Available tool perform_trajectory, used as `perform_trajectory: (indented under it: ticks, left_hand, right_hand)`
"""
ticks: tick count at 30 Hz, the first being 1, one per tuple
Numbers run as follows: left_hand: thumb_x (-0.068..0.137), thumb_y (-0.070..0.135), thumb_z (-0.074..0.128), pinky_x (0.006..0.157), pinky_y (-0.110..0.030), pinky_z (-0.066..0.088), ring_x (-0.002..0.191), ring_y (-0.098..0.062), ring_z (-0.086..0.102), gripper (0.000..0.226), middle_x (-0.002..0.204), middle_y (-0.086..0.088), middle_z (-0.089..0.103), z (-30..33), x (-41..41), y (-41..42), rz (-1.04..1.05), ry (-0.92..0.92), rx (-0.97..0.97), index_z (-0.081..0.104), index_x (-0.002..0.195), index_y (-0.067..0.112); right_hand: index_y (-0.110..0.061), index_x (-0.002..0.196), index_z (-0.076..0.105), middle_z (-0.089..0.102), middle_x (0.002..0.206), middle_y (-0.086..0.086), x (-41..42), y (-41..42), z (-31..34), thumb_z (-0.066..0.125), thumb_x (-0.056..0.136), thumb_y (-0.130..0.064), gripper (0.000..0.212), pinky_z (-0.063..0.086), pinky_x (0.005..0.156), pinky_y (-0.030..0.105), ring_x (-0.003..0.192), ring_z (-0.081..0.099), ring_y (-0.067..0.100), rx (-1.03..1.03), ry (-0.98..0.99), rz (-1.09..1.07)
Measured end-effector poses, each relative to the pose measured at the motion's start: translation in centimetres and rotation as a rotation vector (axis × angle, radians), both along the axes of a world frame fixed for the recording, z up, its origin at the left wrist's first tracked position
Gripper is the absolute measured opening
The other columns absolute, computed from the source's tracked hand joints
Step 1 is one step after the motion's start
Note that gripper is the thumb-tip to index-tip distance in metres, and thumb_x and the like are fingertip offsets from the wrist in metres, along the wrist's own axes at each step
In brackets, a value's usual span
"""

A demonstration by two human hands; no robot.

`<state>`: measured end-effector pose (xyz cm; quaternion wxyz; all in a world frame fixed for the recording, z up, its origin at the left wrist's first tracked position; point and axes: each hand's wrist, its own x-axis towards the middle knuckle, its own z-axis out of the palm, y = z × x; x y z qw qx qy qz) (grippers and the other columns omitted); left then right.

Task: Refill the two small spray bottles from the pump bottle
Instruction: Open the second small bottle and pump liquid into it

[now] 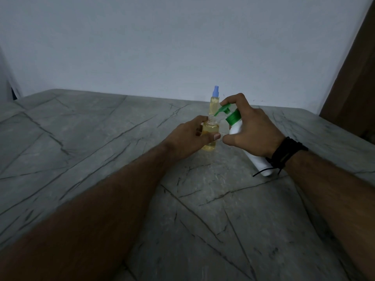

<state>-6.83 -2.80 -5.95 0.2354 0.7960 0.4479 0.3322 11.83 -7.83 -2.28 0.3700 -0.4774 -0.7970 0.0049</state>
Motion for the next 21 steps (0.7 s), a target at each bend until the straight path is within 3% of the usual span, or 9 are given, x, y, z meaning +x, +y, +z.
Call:
perform_trajectory:
  ticks: [14,17,21]
  left_hand:
    - [0.087,0.054,0.060,0.084,-0.023,0.043,0.106,-0.009,0.058,0.061,0.124,0.008,0.060,0.18,-0.03,-0.33,0.003,0.001,0.005,0.043,0.138,0.026]
    - [0.087,0.055,0.060,0.088,-0.025,0.046,0.110,-0.012,0.059,0.061,0.128,0.003,0.061,0.21,-0.03,-0.28,0.000,0.000,-0.002,0.042,0.139,0.027]
    - [0.087,0.056,0.058,0.089,-0.027,0.045,0.112,-0.014,0.058,0.063,0.131,0.003,0.059,0.25,0.09,-0.17,0.013,0.027,-0.010,0.042,0.140,0.026]
  right_hand:
    - [-0.032,0.128,0.042,0.059,0.074,-0.014,0.04,0.10,-0.02,0.077,0.066,-0.022,0.071,0.043,0.059,0.024,0.065,0.059,0.007,0.000,-0.004,0.009]
    - [-0.035,0.130,0.042,0.059,0.073,-0.015,0.05,0.11,0.01,0.077,0.066,-0.020,0.074,0.041,0.058,0.018,0.064,0.058,0.004,0.007,-0.007,0.004]
    - [-0.029,0.126,0.043,0.058,0.073,-0.016,0.08,0.17,0.01,0.079,0.066,-0.019,0.070,0.040,0.058,0.019,0.064,0.058,0.004,0.002,0.008,0.009]
